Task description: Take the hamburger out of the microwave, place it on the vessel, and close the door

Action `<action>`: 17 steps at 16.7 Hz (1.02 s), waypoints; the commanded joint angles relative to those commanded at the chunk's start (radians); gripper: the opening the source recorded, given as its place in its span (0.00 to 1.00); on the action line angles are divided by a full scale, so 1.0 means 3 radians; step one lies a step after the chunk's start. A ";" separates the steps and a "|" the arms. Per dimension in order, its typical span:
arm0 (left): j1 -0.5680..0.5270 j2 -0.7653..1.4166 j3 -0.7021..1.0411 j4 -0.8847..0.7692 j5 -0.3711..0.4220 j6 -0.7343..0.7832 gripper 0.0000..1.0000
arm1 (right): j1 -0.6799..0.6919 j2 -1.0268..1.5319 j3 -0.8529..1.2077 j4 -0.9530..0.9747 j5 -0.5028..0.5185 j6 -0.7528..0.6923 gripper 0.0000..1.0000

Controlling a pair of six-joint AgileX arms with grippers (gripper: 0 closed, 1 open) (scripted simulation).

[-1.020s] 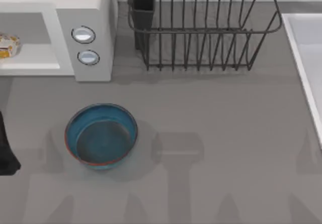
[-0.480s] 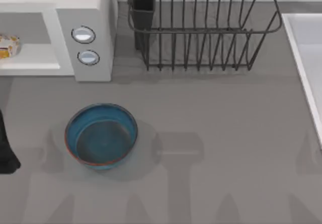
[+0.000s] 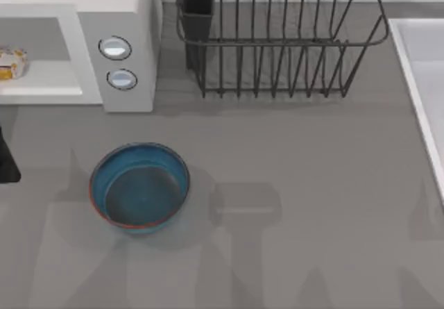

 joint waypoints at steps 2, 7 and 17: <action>0.0048 0.0611 0.0252 0.0270 0.0056 0.0022 1.00 | 0.0000 0.0000 0.0000 0.0000 0.0000 0.0000 1.00; 0.0182 0.2310 0.0955 0.1021 0.0211 0.0082 1.00 | 0.0000 0.0000 0.0000 0.0000 0.0000 0.0000 1.00; 0.0433 0.5507 0.2277 0.2435 0.0502 0.0196 1.00 | 0.0000 0.0000 0.0000 0.0000 0.0000 0.0000 1.00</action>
